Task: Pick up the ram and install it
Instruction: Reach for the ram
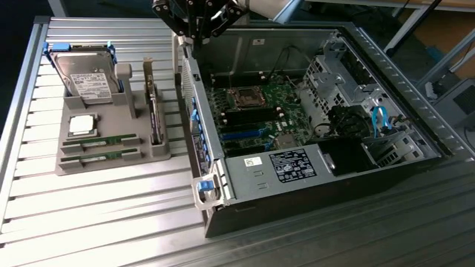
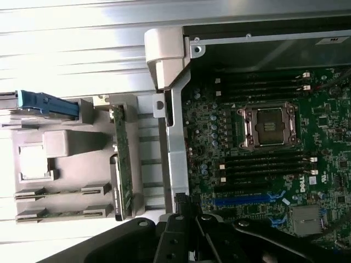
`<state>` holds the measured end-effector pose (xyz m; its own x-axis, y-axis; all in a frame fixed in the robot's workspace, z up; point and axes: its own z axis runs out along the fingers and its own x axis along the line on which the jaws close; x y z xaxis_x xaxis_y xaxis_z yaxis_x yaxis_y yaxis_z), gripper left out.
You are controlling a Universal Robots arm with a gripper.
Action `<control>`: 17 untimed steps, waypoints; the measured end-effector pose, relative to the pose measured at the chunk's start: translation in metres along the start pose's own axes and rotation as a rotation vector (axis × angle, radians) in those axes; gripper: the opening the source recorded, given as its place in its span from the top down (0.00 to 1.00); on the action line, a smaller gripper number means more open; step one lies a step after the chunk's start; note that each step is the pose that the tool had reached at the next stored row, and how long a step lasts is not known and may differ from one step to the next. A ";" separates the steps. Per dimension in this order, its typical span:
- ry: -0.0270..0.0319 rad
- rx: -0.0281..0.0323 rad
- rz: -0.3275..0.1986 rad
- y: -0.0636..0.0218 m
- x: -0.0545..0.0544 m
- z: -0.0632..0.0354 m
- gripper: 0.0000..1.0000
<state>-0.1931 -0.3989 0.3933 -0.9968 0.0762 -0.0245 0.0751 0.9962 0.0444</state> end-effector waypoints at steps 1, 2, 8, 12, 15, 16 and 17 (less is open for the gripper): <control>0.0000 0.0000 0.000 -0.0002 0.002 -0.0001 0.90; 0.0000 0.0000 0.000 -0.0004 0.005 -0.0002 0.90; 0.0000 0.0001 0.000 -0.0016 0.021 -0.0006 0.90; 0.0000 0.0000 0.000 -0.0022 0.030 -0.0008 0.90; 0.0000 0.0000 0.000 -0.0027 0.036 -0.0011 0.90; 0.0001 0.0001 0.000 -0.0030 0.041 -0.0012 0.90; 0.0000 0.0001 0.000 -0.0033 0.043 -0.0012 0.90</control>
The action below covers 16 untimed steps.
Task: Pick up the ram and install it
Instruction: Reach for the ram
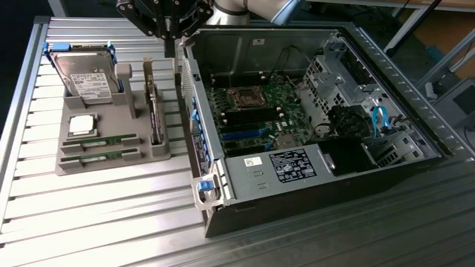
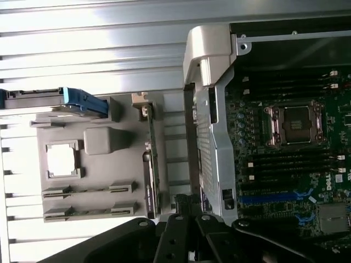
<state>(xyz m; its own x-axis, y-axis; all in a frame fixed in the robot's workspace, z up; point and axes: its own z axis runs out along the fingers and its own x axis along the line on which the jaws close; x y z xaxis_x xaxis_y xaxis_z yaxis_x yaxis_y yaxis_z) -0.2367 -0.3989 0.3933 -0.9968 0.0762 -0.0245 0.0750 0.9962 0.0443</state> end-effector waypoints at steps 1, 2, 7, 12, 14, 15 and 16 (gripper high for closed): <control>0.0000 0.0000 0.000 -0.0003 0.004 -0.0001 0.90; 0.0000 0.0000 0.000 -0.0005 0.006 -0.0002 0.90; 0.0000 0.0000 0.000 -0.0015 0.021 -0.0006 0.90; 0.0000 0.0000 0.000 -0.0030 0.040 -0.0011 0.90; 0.0000 0.0000 0.000 -0.0034 0.045 -0.0013 0.90; 0.0000 0.0000 0.000 -0.0036 0.047 -0.0013 0.90; 0.0000 0.0000 0.000 -0.0037 0.049 -0.0014 0.90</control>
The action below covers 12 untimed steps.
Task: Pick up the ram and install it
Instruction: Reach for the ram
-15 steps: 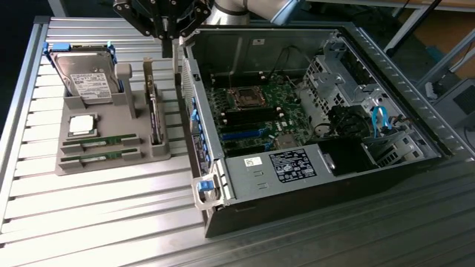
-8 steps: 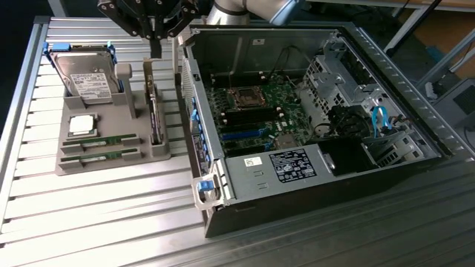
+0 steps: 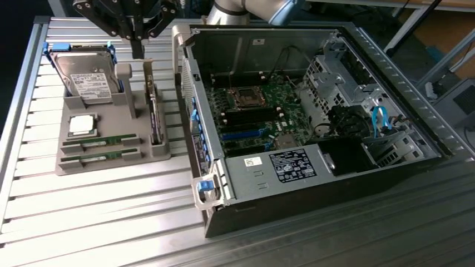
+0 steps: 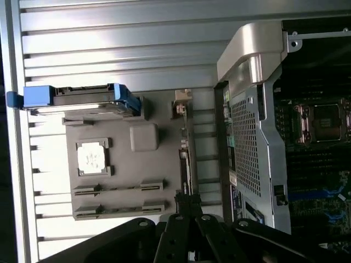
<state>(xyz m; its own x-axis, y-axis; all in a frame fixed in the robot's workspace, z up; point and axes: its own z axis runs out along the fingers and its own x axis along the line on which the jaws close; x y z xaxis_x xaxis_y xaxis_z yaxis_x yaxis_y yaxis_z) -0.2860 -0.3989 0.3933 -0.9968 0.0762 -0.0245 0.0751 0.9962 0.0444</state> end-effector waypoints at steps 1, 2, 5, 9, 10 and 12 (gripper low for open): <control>0.0000 0.0000 0.000 -0.0001 0.002 -0.0001 0.90; 0.0000 0.0000 0.000 -0.0003 0.004 -0.0001 0.90; 0.0000 0.0000 0.000 -0.0013 0.017 -0.0005 0.90; 0.0000 0.0000 0.000 -0.0020 0.027 -0.0008 0.90; 0.0000 0.0000 0.000 -0.0022 0.029 -0.0008 0.90; 0.0000 0.0000 0.000 -0.0026 0.034 -0.0009 0.90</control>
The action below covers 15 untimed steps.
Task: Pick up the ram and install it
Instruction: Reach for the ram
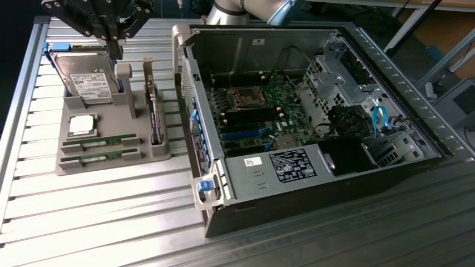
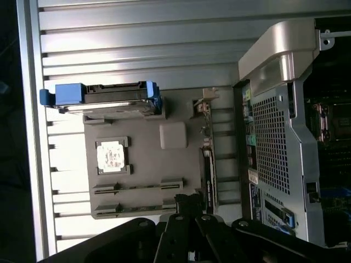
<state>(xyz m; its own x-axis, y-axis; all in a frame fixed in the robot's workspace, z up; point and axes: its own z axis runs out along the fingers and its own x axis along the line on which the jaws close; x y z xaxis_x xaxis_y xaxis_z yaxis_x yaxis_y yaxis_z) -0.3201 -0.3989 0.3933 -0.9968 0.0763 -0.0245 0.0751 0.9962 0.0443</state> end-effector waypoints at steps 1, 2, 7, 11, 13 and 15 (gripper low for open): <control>0.0001 0.0000 0.000 -0.0002 0.002 -0.0001 0.90; 0.0001 0.0000 0.000 -0.0004 0.006 -0.0002 0.90; 0.0000 0.0000 0.000 -0.0013 0.017 -0.0004 0.90; 0.0001 0.0000 0.000 -0.0019 0.025 -0.0007 0.90; 0.0001 0.0000 0.000 -0.0022 0.030 -0.0008 0.90; 0.0000 0.0000 0.000 -0.0026 0.035 -0.0010 0.90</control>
<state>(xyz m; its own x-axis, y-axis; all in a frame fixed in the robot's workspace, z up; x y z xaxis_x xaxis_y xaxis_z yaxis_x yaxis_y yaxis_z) -0.3551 -0.3990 0.3933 -0.9968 0.0762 -0.0245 0.0750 0.9962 0.0443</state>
